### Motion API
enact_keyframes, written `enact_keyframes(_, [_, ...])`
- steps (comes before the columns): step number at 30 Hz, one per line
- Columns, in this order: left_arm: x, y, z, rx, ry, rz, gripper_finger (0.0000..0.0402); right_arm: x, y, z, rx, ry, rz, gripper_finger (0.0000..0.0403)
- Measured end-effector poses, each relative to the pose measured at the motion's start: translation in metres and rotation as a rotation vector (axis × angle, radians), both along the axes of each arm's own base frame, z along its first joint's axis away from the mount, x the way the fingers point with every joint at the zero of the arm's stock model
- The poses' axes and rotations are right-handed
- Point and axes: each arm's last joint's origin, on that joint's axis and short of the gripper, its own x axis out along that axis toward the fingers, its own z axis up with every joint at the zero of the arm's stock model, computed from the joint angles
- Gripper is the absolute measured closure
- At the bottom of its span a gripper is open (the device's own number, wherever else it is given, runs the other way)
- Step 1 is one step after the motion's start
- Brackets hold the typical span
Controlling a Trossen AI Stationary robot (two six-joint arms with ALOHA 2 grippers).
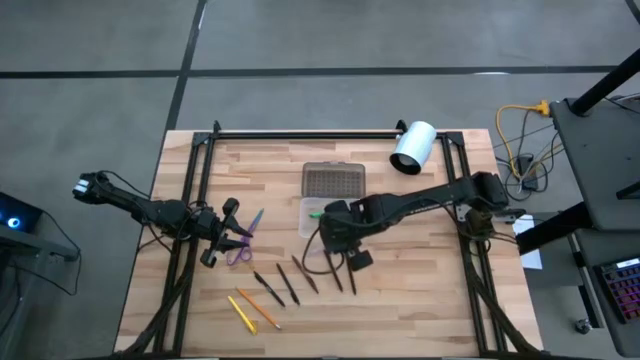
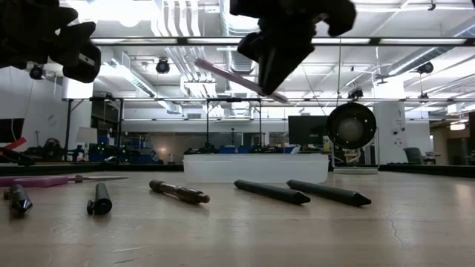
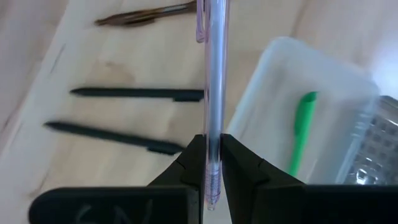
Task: Pick & place school supplies into a supply box
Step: Put the purple pen into the white and black supply box
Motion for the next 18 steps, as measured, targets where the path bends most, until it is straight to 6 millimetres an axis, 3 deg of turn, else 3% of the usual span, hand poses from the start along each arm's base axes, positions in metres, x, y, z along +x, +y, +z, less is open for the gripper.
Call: enact_keyframes(18, [0.0,0.0,0.0,0.0,0.0,0.0,0.0306,0.011,-0.016,0.0,-0.148,-0.129,-0.221,0.0376])
